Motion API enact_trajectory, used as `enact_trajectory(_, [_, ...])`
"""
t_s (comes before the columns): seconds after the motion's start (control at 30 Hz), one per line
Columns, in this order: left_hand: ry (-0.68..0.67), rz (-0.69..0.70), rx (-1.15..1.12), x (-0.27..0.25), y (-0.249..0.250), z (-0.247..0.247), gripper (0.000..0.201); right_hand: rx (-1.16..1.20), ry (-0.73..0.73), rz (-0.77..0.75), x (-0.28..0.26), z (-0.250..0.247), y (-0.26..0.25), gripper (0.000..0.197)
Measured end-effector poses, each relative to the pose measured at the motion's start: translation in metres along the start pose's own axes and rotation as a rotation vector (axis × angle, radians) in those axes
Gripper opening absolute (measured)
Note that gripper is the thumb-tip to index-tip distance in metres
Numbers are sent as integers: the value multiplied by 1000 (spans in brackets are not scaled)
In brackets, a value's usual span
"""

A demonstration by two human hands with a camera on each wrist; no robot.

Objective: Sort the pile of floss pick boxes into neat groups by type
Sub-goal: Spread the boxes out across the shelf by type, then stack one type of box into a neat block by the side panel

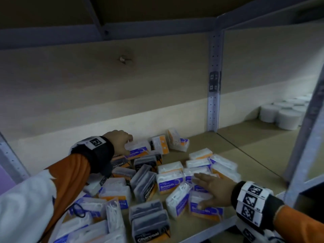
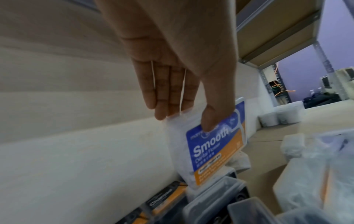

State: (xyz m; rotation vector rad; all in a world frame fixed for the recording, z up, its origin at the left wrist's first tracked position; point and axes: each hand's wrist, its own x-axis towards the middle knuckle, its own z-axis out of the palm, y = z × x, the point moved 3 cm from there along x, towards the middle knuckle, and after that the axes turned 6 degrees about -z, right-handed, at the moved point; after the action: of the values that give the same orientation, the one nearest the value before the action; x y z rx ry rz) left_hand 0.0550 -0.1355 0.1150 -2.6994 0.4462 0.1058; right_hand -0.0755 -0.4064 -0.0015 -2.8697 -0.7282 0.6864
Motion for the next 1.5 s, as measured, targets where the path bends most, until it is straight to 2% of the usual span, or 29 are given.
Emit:
enact_trajectory(0.13, [24,23,14,8,23,-9,53,9,68,-69,11,11,-10,95])
enact_trajectory(0.37, [27,56,-27,30,68,-14,51,-69,157,-76,16,28,-7,94])
enact_trajectory(0.47, [6,51,-32,41,81,-14,53,-91,177,-72,17,30,-7,93])
enact_trajectory(0.8, [-70,28,38,63,114,-2,35,-68,214,-80,17,29,-8,92])
enact_trajectory(0.93, [-85,26,86,70,120,4,49,-69,214,-80,16,30,-9,91])
enact_trajectory(1.2, [-175,86,114,81,139,9,58,-69,221,-83,15,30,-8,92])
enact_trajectory(1.27, [-188,73,91,82,137,14,67,-67,217,-84,15,30,-9,92])
enact_trajectory(1.43, [-149,72,105,79,129,23,104,-76,194,-74,15,28,-9,92])
enact_trajectory(1.5, [-181,66,131,79,127,26,106,-81,180,-71,15,28,-10,92])
